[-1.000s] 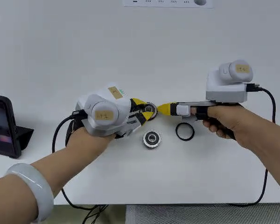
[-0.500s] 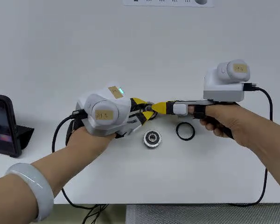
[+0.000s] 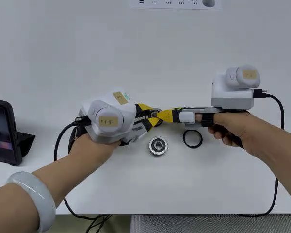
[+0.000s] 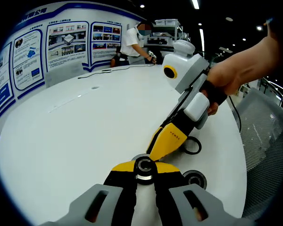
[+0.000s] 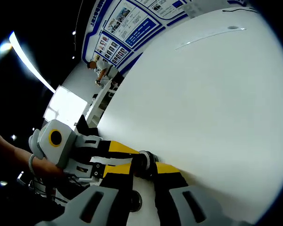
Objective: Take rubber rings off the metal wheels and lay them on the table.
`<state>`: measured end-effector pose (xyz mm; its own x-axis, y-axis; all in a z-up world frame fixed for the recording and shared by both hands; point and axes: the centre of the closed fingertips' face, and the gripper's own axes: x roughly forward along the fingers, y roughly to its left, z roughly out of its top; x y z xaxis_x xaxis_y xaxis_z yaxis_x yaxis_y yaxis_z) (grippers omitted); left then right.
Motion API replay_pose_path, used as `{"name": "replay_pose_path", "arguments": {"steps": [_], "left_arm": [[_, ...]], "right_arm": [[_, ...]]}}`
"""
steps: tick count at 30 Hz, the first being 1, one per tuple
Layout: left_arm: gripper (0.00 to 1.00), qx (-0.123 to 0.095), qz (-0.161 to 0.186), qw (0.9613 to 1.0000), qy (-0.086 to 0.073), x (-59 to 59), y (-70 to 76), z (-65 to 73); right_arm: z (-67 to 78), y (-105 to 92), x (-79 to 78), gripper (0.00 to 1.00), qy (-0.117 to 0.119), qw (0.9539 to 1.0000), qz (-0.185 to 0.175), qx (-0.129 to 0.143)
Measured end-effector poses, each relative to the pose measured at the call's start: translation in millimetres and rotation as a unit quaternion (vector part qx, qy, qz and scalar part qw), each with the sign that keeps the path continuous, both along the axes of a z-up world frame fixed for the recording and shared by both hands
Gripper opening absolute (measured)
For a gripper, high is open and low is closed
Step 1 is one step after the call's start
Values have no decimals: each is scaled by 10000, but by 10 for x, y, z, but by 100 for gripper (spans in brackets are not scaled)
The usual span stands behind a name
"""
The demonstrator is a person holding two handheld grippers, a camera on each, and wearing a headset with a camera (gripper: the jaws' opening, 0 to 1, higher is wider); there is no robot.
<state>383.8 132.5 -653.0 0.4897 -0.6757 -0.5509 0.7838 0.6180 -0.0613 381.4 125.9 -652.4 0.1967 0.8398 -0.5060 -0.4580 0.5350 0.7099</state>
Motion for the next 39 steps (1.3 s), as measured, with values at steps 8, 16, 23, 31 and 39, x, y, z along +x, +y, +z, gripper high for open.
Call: {"name": "replay_pose_path", "arguments": {"steps": [8, 16, 23, 31, 39], "left_arm": [[13, 3, 0, 10000, -1, -5, -6, -2], [13, 7, -8, 10000, -4, -3, -5, -5], [13, 7, -6, 10000, 1, -7, -6, -2], [13, 2, -12, 10000, 2, -6, -7, -5], [13, 2, -18, 10000, 1, -9, -8, 1]], "right_arm": [[4, -8, -19, 17, 54, 10000, 2, 49], [-21, -43, -39, 10, 175, 9998, -43, -4], [-64, -64, -45, 6, 220, 9996, -122, -104], [-42, -75, -34, 2, 123, 9998, -81, -126], [-26, -53, -27, 2, 84, 9999, -63, -122]]}}
